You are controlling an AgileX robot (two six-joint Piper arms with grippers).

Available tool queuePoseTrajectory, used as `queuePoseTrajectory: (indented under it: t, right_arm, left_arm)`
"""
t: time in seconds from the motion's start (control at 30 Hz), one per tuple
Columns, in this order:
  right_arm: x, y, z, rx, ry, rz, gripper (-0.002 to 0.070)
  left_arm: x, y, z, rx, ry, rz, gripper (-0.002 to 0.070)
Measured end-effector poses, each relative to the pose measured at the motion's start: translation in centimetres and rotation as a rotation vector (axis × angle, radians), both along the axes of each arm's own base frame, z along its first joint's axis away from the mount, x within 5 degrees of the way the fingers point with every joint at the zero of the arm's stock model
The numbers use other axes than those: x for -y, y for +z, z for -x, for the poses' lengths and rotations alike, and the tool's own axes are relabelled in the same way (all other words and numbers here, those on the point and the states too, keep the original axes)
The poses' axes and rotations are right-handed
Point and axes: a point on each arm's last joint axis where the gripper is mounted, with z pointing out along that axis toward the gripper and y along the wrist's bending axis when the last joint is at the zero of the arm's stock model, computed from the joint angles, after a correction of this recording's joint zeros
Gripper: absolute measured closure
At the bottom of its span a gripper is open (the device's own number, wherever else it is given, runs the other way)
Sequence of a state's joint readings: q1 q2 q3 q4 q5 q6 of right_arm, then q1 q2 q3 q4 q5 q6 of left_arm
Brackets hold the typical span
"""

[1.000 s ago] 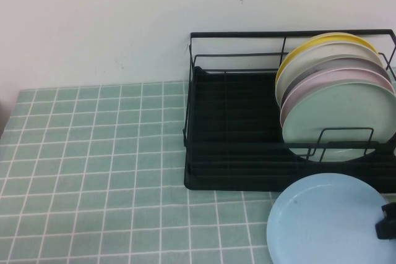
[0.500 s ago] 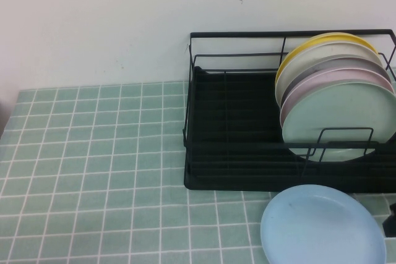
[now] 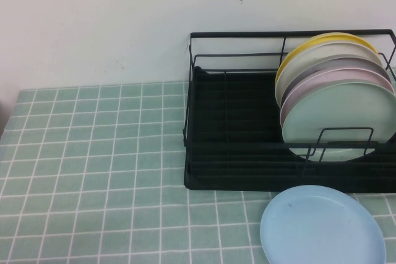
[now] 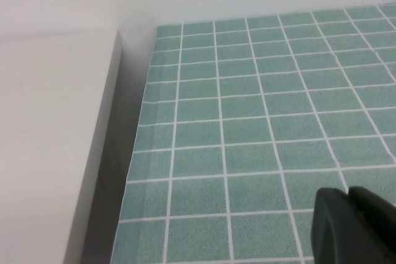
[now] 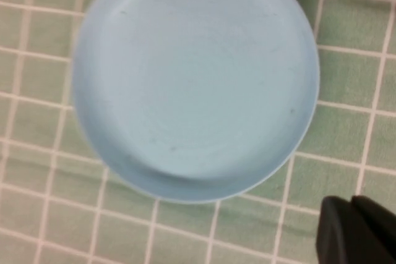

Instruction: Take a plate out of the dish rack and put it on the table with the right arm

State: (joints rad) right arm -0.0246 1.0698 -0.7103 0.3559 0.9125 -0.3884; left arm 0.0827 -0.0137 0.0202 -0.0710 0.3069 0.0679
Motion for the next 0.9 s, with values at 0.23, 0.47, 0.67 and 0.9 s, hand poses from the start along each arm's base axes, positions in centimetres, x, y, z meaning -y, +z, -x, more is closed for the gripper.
queuePoseTrajectory:
  t: [0.23, 0.47, 0.67, 0.9]
  right_arm:
    - [-0.2, 3.9, 4.9, 0.209, 0.025, 0.004, 0.0678]
    - [1.0, 5.2, 6.9, 0.507, -0.025, 0.163, 0.0678]
    - [2.2, 1.2, 9.2, 0.839, -0.18, 0.23, 0.0678]
    - [2.4, -5.2, 12.0, 0.986, -0.264, 0.239, 0.0678]
  left_arm:
    - [0.0, 0.0, 0.0, 0.0, -0.001, -0.002, 0.0678]
    - [0.0, 0.0, 0.0, 0.0, -0.001, -0.002, 0.0678]
    - [0.0, 0.0, 0.0, 0.0, -0.001, -0.002, 0.0678]
    - [0.0, 0.0, 0.0, 0.0, -0.001, -0.002, 0.0678]
